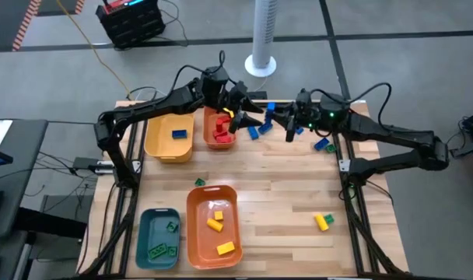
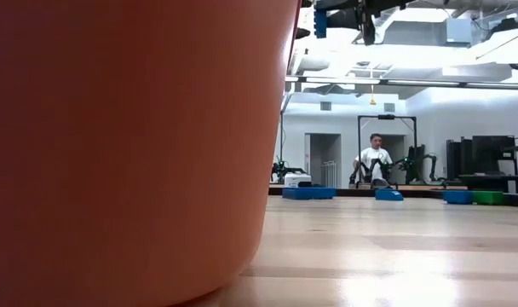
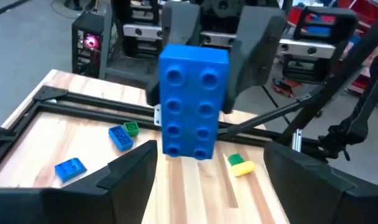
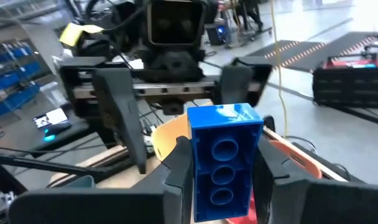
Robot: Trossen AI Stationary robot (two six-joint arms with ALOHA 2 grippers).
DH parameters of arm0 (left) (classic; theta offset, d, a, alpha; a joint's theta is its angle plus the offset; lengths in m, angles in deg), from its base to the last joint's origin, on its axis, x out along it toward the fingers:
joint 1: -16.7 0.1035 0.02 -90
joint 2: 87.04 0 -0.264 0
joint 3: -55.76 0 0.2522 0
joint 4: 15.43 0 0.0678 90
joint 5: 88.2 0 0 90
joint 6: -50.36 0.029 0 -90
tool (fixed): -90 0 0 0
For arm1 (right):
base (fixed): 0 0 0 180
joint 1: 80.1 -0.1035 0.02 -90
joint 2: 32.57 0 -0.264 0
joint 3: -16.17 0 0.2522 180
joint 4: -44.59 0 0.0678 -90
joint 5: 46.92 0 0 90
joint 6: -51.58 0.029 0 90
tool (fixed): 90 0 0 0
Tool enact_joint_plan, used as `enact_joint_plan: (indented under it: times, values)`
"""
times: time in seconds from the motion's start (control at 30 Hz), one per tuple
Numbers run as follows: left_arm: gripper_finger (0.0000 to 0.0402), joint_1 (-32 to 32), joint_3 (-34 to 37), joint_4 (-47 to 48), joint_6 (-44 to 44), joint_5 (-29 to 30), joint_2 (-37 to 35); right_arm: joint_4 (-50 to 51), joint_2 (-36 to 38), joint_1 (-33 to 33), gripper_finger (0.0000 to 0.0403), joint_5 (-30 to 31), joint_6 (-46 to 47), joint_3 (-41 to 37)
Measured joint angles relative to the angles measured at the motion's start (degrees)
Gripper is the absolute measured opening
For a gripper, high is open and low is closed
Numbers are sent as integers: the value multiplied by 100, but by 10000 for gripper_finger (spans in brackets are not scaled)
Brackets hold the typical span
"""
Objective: Sort blocks
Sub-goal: Put the blue game piece into the yellow bin
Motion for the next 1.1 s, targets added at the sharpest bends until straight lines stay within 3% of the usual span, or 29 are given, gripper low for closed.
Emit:
enact_joint_plan:
  times: [0.5, 0.6, 0.73, 0.8, 0.97, 1.1]
  values:
    - [294, -267, 0, -66, 114, 708, 2, -1015, -498, -436, 103, -7, -24, 2]
    - [263, -272, 0, -39, 120, 686, 2, -1060, -478, -463, 103, -2, -30, 2]
    - [176, -288, 0, -41, 310, 666, 2, -1022, -476, -485, 109, 10, -23, 2]
    - [126, -293, -2, -43, 286, 648, 2, -983, -475, -486, 123, 18, -17, 2]
    - [127, -230, -2, 178, 127, 709, -3, -299, -299, -379, 206, -17, 4, 2]
    - [127, -29, -4, 975, 111, 990, -213, 376, 142, -150, 283, -43, -53, 4]
